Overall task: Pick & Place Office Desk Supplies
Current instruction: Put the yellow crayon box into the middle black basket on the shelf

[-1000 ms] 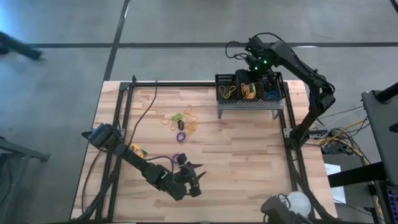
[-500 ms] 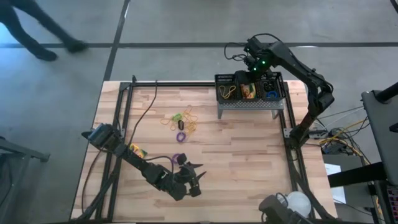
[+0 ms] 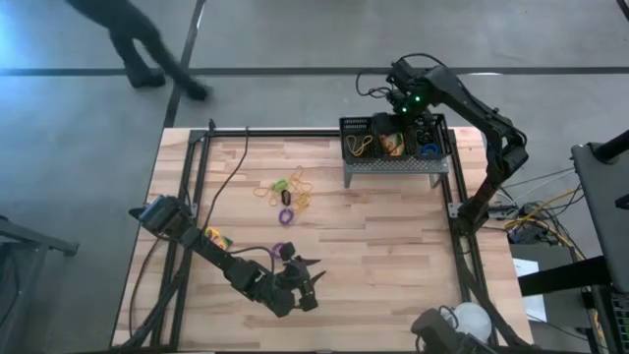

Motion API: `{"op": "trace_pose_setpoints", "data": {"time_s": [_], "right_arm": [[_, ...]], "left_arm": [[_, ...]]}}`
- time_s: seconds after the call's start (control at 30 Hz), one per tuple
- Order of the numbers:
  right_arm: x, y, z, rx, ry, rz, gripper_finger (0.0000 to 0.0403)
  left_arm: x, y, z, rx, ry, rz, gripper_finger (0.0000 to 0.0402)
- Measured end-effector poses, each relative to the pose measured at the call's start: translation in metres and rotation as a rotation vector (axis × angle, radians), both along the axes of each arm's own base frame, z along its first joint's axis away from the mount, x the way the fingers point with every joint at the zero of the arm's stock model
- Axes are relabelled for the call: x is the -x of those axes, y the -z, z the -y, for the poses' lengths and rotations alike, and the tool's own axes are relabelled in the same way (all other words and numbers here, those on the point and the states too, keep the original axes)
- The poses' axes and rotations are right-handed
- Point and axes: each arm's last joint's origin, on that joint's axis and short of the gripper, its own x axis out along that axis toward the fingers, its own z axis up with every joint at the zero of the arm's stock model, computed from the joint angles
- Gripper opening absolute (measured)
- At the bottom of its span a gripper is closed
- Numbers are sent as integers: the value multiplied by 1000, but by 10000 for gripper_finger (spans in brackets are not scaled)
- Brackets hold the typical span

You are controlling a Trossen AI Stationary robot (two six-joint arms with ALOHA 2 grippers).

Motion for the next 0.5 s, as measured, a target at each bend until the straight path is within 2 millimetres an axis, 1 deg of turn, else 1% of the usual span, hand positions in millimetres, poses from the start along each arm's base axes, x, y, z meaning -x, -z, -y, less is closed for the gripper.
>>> {"op": "trace_pose_setpoints", "data": {"time_s": [0.13,0.37,0.5], "right_arm": [[4,1,-2,-31,5,-27,180],[6,-1,-4,-36,2,-31,182],[14,-12,-6,-13,2,-17,182]], "left_arm": [[0,0,0,0,0,0,161],[0,0,0,0,0,0,161],[0,0,0,0,0,0,161]]}}
